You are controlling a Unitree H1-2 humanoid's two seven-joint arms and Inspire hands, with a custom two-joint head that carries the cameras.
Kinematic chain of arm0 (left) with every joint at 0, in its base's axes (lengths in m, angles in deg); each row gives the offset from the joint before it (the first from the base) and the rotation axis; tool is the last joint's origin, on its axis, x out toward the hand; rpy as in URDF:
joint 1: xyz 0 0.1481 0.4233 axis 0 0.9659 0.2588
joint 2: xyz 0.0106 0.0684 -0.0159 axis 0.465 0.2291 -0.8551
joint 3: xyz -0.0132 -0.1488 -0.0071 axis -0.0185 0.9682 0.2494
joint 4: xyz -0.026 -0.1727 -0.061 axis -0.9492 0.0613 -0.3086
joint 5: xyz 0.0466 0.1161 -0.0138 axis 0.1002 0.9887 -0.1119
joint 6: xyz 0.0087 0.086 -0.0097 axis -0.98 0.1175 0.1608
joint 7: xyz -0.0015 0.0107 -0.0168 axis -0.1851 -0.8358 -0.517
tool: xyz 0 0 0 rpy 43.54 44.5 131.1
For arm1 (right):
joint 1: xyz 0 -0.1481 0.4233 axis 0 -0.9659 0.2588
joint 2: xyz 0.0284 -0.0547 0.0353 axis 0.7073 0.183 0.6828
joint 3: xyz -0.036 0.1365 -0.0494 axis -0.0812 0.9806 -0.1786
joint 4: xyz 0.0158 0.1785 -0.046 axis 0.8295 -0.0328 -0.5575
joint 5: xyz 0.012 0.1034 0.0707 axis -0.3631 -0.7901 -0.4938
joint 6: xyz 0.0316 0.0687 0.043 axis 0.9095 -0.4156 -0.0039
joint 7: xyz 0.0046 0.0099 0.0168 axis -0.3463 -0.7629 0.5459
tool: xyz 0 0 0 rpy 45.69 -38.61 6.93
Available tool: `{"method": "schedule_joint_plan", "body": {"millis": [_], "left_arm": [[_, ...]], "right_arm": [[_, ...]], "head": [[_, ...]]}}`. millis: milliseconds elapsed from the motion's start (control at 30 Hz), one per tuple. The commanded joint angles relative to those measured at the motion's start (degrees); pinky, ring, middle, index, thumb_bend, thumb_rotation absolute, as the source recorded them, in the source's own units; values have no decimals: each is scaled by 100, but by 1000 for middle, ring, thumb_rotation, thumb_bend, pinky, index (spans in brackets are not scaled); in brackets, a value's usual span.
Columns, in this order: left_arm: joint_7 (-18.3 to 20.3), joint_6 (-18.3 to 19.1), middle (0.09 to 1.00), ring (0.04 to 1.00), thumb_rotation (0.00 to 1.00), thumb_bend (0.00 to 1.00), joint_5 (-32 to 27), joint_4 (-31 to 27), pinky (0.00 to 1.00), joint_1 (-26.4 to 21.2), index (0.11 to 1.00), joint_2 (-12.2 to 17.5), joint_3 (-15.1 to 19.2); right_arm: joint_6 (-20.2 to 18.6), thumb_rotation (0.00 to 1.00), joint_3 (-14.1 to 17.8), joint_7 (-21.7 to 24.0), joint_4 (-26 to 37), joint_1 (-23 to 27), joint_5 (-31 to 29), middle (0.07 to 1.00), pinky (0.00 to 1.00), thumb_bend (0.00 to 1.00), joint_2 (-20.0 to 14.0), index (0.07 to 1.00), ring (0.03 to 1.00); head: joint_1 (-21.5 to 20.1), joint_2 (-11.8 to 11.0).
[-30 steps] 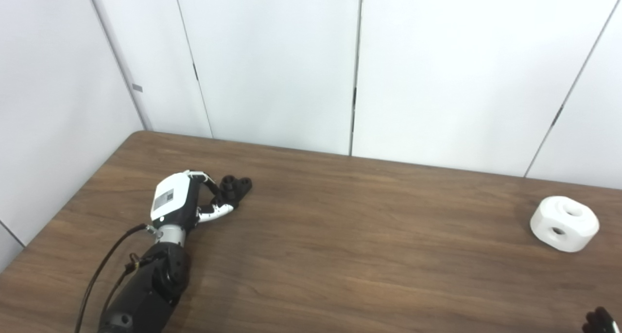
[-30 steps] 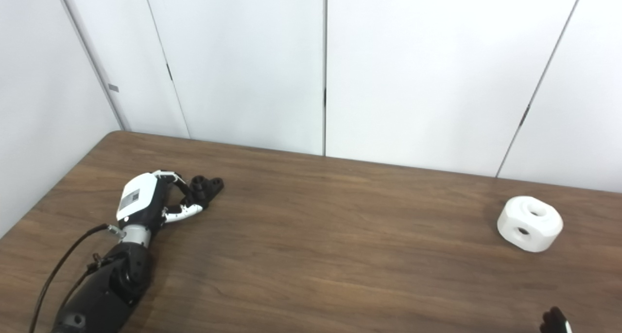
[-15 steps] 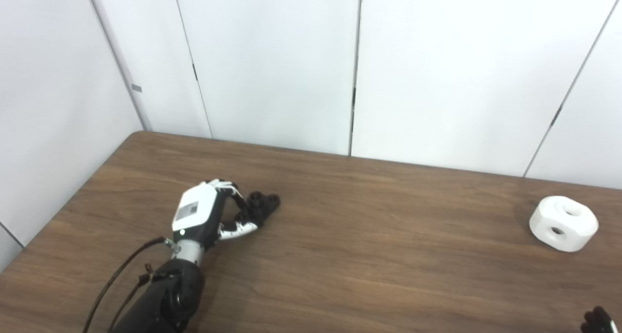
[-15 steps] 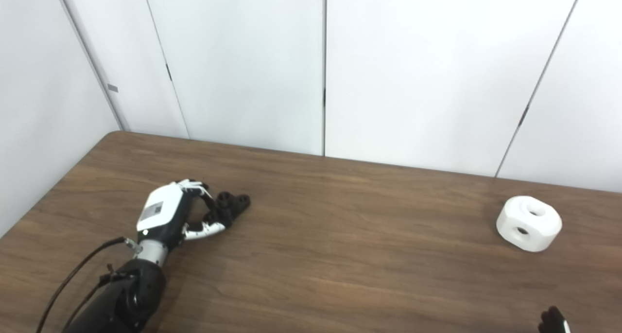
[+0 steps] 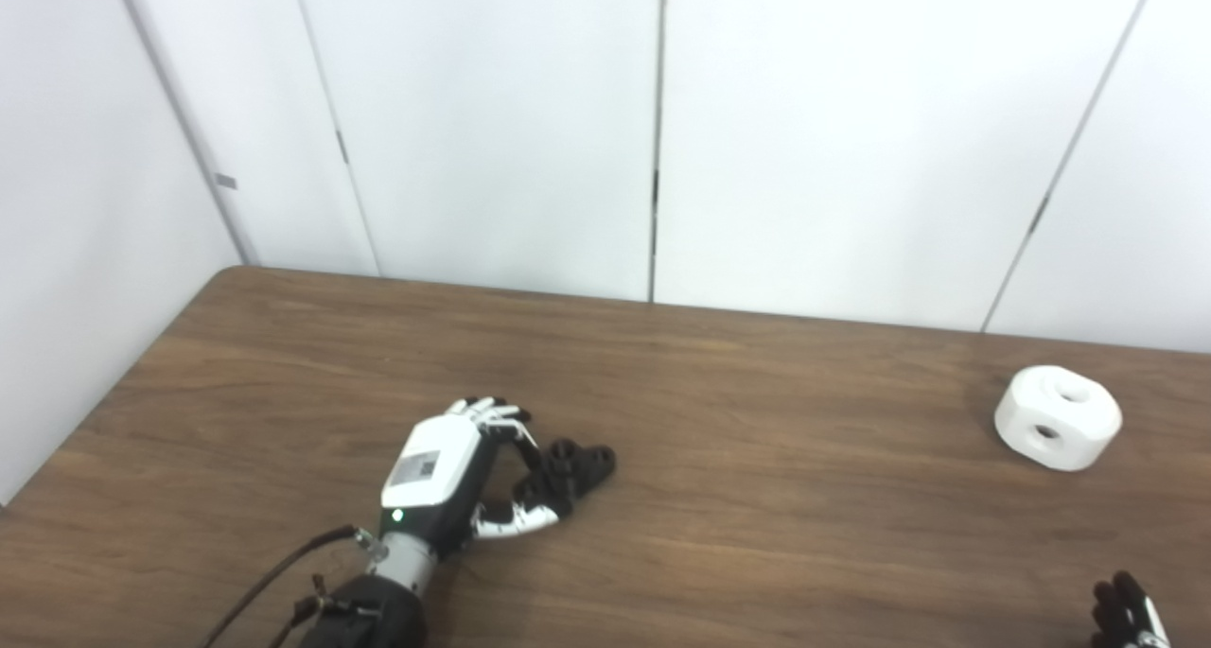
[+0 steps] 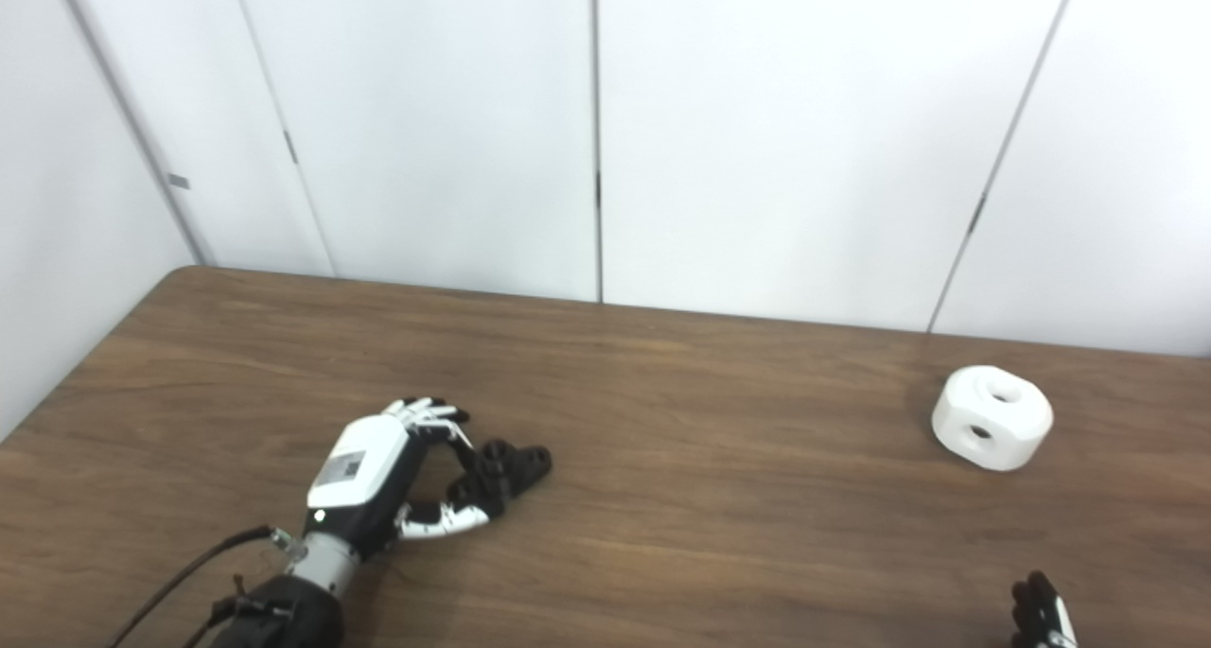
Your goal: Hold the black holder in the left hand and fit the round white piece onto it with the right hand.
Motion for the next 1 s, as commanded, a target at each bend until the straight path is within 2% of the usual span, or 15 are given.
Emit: {"method": "schedule_joint_plan", "body": {"millis": [0, 233, 400, 633, 733, 967], "left_arm": [[293, -243, 812, 904, 60, 523, 123, -251, 942, 156, 486, -69, -194], [679, -447, 804, 896, 57, 524, 235, -827, 956, 549, 486, -185, -474], [742, -839, 804, 898, 56, 523, 397, -889, 952, 709, 486, -200, -654], [962, -1116, 808, 902, 57, 523, 486, -855, 944, 693, 486, -161, -729], [1080, -1195, 810, 898, 57, 523, 507, -877, 942, 653, 486, -156, -739], [1282, -1255, 807, 897, 55, 524, 494, -914, 943, 607, 486, -219, -717]], "right_arm": [[67, 1000, -71, 30, 139, -57, 34, 978, 1000, 634, 46, 1000, 1000], [18, 1000, -154, -17, 212, -91, 185, 968, 1000, 640, 88, 1000, 1000], [-13, 1000, -220, -25, 256, -95, 235, 965, 1000, 632, 125, 1000, 1000], [-110, 1000, -299, -99, 300, -47, 392, 961, 1000, 665, 220, 1000, 1000], [-264, 1000, -333, -101, 363, -45, 411, 966, 1000, 681, 252, 1000, 1000], [-341, 1000, -426, -148, 422, -3, 498, 968, 1000, 688, 284, 1000, 1000]], "head": [[-86, 35], [-456, 155], [-612, 229], [-764, 331], [-807, 414], [-864, 522]]}}
